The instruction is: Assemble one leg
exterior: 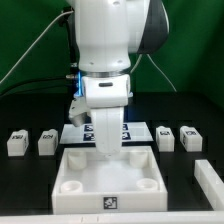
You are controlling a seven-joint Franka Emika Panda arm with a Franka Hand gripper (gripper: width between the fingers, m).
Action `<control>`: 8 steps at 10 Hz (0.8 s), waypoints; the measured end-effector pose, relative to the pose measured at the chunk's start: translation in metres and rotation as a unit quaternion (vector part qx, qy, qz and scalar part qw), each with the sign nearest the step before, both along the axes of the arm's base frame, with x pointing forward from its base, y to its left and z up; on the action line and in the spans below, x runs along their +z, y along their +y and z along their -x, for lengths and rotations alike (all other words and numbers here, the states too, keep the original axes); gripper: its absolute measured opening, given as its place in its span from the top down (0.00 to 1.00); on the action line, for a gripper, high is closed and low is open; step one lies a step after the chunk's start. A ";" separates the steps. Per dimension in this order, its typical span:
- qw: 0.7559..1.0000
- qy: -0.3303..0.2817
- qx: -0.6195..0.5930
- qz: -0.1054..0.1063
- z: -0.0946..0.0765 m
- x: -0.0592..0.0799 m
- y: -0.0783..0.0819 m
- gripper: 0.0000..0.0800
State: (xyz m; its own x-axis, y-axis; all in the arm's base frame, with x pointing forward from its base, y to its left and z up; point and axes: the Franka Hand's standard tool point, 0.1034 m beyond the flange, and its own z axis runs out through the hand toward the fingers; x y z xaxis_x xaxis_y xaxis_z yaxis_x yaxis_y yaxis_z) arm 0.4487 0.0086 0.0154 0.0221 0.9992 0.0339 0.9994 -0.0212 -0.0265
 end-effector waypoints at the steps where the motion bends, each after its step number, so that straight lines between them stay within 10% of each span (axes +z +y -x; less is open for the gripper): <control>1: 1.000 -0.003 0.001 -0.005 -0.007 -0.001 0.017 0.92; 8: 1.000 -0.016 0.008 -0.022 -0.041 -0.002 0.056 0.92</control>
Offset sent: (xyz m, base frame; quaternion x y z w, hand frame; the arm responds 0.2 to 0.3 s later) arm 0.0334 0.0457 0.0045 0.0103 0.0298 -0.0198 0.9993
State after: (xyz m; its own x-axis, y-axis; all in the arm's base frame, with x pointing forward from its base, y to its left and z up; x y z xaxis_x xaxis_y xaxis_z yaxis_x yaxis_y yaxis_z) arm 0.4898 0.0650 0.0138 0.0038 0.9969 0.0788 1.0000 -0.0042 0.0048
